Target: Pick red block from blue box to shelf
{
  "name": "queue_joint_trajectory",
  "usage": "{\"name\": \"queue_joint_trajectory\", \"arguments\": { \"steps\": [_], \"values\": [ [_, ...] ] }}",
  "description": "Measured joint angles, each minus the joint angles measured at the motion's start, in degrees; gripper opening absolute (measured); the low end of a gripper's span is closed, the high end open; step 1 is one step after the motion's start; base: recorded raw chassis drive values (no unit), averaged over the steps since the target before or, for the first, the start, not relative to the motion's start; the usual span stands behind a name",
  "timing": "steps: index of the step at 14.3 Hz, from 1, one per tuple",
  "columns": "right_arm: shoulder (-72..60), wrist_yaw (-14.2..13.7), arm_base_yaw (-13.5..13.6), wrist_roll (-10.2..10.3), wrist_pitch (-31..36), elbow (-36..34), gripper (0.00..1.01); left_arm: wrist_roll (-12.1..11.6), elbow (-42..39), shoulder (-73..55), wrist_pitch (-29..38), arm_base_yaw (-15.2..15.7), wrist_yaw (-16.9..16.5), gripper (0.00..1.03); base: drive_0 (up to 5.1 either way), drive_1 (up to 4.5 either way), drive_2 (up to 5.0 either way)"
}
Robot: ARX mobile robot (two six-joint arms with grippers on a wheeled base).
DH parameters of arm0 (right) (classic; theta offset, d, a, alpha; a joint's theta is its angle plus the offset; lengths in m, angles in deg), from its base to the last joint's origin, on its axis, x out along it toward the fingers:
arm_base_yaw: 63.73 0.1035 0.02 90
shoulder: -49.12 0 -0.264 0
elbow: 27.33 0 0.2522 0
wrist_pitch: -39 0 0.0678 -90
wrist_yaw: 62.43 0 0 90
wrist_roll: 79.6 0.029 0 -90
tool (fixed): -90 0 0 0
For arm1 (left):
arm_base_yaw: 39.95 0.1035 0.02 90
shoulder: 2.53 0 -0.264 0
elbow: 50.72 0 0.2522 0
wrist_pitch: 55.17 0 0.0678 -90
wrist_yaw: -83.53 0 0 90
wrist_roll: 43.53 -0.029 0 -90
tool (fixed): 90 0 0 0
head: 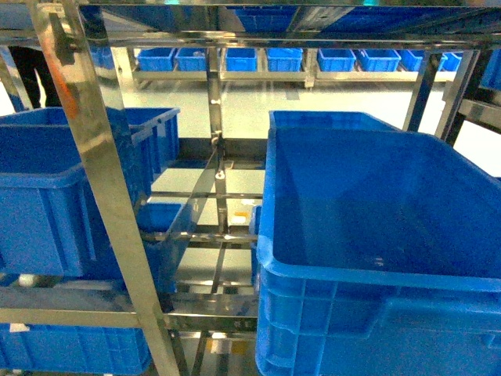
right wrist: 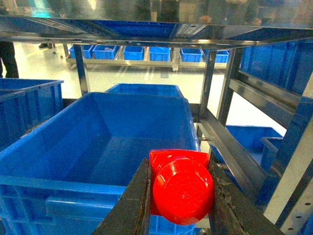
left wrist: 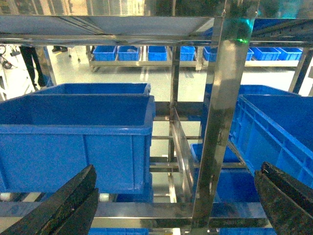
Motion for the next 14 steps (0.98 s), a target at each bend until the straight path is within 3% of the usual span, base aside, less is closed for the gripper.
{"name": "queue_joint_trajectory", "arguments": {
  "steps": [14],
  "values": [
    [0.0, 0.0, 0.0, 0.0, 0.0, 0.0, 0.23, 0.0, 0.0, 0.0, 0.0, 0.0, 0.0, 0.98, 0.0, 0.00, 0.0]
  ]
}}
